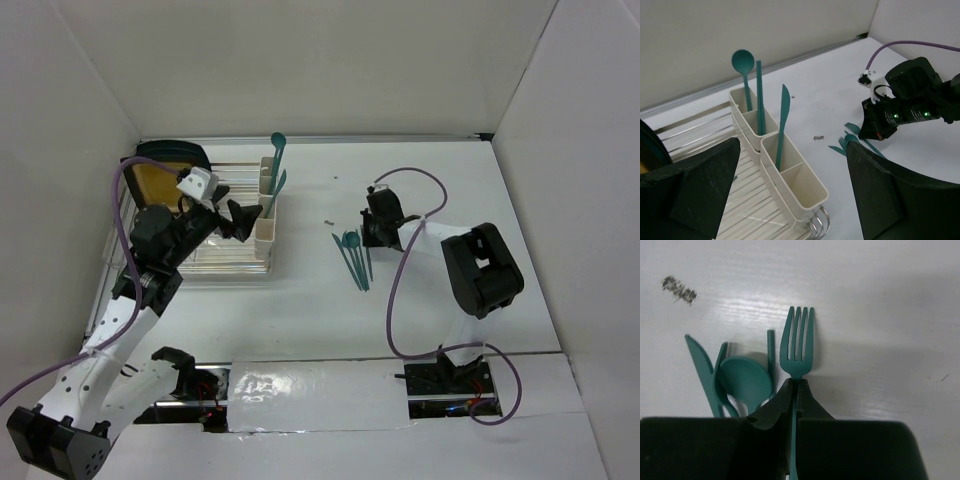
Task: Sort the eating utensils into containers
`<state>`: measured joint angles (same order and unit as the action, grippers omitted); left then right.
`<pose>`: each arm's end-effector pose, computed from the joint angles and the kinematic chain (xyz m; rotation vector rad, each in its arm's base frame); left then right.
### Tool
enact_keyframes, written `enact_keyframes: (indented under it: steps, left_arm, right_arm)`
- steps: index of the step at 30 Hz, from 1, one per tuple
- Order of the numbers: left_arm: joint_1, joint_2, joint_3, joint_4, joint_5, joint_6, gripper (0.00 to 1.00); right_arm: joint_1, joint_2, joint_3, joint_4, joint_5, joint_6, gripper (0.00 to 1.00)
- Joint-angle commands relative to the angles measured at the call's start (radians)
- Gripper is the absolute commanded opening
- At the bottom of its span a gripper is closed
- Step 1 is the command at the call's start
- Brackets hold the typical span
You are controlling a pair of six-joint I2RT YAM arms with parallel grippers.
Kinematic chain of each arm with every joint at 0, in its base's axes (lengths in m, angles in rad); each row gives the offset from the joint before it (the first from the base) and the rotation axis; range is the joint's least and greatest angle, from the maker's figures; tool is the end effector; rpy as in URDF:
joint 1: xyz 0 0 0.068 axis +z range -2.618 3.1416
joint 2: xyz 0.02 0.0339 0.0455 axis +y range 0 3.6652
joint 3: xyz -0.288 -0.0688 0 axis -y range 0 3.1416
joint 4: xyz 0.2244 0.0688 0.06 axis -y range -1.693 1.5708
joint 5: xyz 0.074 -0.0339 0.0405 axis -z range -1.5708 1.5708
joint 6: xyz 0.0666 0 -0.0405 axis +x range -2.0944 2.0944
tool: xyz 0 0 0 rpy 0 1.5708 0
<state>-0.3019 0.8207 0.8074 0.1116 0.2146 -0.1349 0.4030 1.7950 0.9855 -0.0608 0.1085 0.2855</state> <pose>0.1746 -0.0692 0.3949 0.2998 1.4652 -0.5112 0.3456 0.1395 0.1660 -0.0950 2.4402 0.1762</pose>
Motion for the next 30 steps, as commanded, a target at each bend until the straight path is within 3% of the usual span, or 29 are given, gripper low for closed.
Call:
enact_keyframes:
  steps: [1,7,15,25,30]
  left_arm:
    - [-0.013,0.035,0.077,-0.022,0.074,-0.034,1.0]
    - [-0.022,0.172,0.212,-0.16,0.219,-0.184,1.0]
    - [-0.032,0.313,0.277,-0.17,0.305,-0.393,0.97]
    - [-0.18,0.569,0.564,-0.32,0.129,-0.522,0.97]
    - [-0.239,0.589,0.575,-0.323,-0.016,-0.615,0.97]
  right_arm:
    - [-0.003,-0.133,-0.077,0.035,-0.107,-0.02,0.0]
    - [-0.024,-0.374,-0.1,0.053,-0.294,0.021,0.0]
    - [-0.012,-0.588,-0.111,0.144,-0.527,0.075,0.0]
    - [0.04,-0.622,-0.025,0.131,-0.596,0.08,0.0]
    - [0.066,-0.632,-0.007,0.122,-0.609,0.077,0.0]
